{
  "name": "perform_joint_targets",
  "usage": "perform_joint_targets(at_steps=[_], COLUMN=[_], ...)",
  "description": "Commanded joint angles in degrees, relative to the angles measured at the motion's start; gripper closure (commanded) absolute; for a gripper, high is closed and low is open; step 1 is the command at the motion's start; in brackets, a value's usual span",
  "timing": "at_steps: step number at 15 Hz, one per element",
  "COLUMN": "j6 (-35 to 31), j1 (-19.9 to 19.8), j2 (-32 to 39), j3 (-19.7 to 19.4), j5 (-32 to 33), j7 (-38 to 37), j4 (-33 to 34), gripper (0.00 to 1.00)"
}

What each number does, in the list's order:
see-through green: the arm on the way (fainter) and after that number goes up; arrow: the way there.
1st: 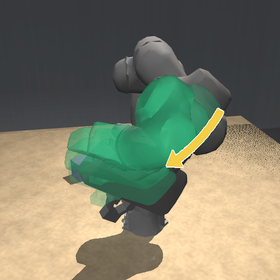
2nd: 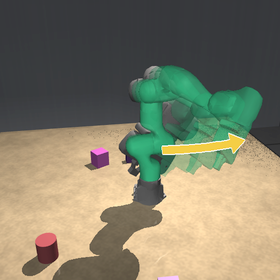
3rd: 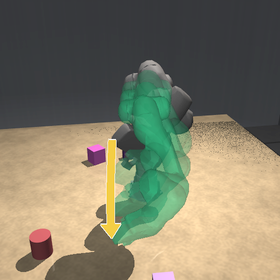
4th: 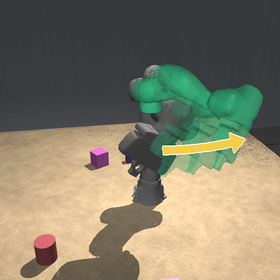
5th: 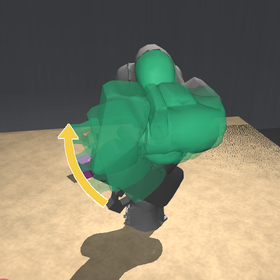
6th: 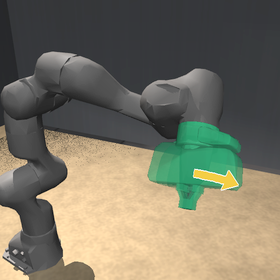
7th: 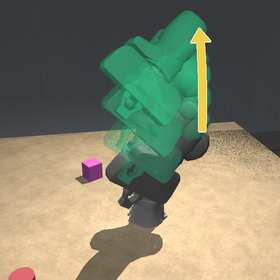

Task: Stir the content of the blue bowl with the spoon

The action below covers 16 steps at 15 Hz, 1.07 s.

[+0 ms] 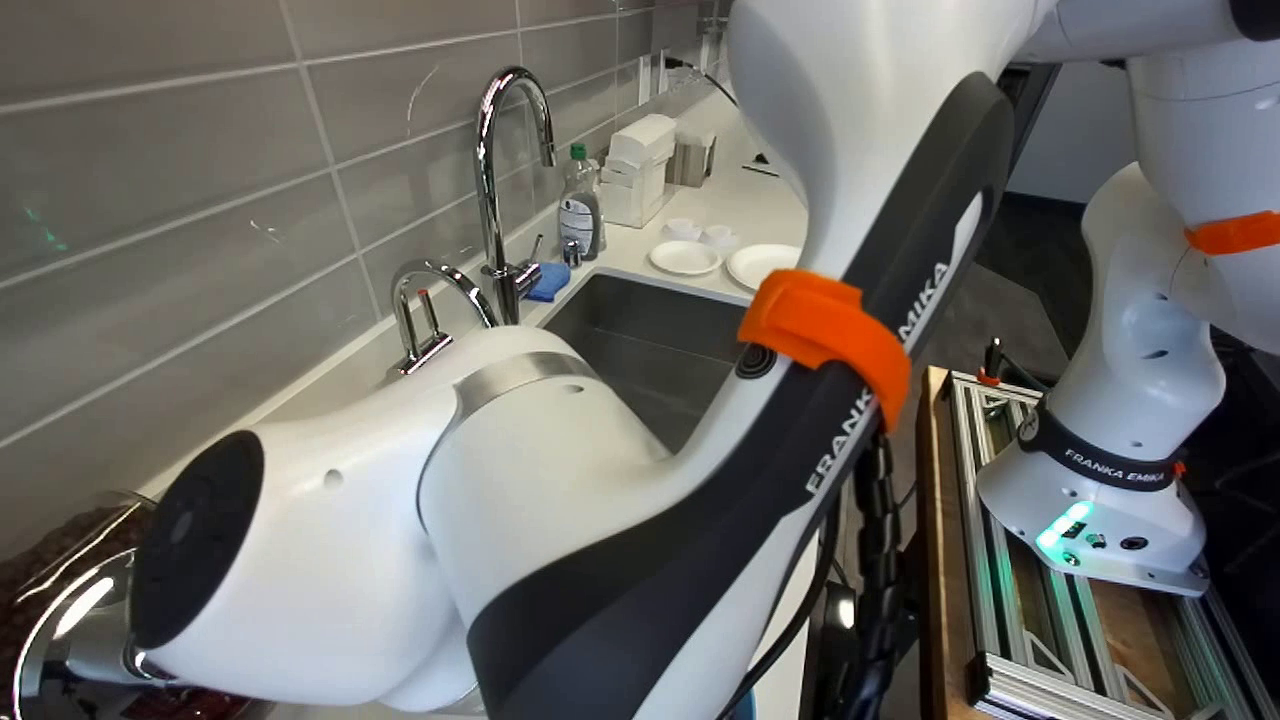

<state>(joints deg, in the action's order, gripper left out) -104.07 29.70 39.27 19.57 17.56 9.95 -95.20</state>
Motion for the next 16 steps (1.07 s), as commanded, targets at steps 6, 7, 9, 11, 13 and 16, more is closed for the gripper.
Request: perform_joint_targets(at_steps=[6,7,9,11,13,16], j6=[-8.0,-8.2,-9.0,-10.3,-11.3,-14.1], j1=[-1.7,-1.8,-2.0,-2.2,-2.2,-2.2], j2=[-8.2,-8.8,-9.7,-10.8,-11.6,-12.8], j3=[-0.6,-0.7,-0.7,-0.6,-0.7,-1.0], j5=[0.1,0.1,0.2,0.3,0.7,1.9], j7=[-2.3,-2.4,-2.3,-2.4,-2.5,-3.0], j4=[-11.0,-11.5,-12.7,-14.0,-15.1,-17.1], gripper=[0.96,0.96,0.96,0.96,0.96,0.96])
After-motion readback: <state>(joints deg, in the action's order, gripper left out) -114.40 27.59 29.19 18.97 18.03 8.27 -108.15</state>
